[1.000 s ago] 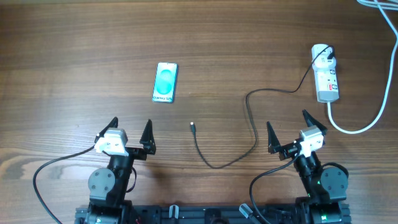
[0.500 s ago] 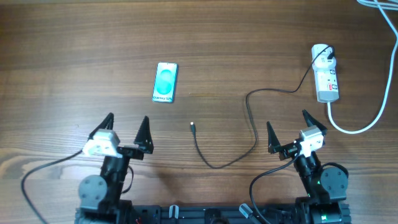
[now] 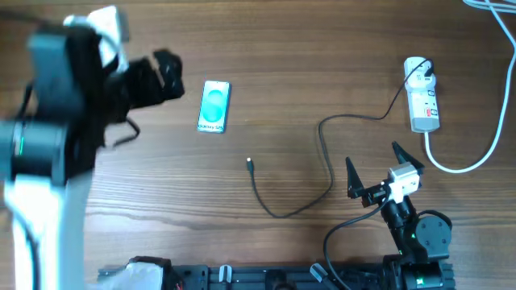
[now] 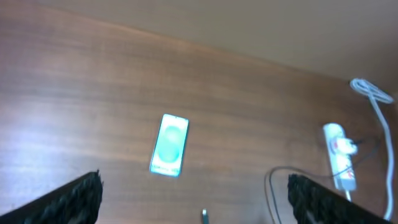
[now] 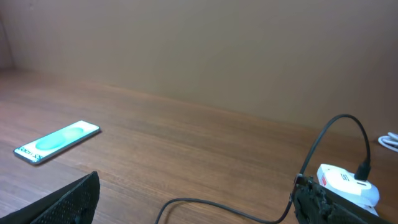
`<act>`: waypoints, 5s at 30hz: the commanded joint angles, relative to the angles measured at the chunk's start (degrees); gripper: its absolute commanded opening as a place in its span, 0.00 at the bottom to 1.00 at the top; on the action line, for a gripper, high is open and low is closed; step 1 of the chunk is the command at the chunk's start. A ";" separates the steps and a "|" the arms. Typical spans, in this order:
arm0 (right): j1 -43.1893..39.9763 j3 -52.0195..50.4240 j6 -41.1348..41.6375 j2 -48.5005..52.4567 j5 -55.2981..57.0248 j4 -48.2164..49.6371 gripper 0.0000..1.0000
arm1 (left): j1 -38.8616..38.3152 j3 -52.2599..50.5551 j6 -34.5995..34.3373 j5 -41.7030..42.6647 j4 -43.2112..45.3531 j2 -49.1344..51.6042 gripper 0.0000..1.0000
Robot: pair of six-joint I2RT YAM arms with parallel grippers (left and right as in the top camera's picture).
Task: Plug charger to phone and switch on socket
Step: 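Move the left gripper to the Galaxy S25 phone and grasp it, then lift the phone with the left gripper and tilt it upright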
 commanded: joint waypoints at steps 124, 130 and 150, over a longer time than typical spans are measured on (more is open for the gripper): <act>0.26 -0.07 -0.48 -0.26 0.50 0.15 1.00 | -12.46 -24.48 -12.48 -1.33 15.69 31.19 0.64; 0.26 -0.07 -0.48 -0.26 0.50 0.15 1.00 | -13.86 -35.60 -15.50 -5.77 27.74 31.65 0.66; 0.26 -0.07 -0.48 -0.26 0.50 0.15 1.00 | -13.79 -36.17 -15.45 -11.58 34.69 31.67 0.75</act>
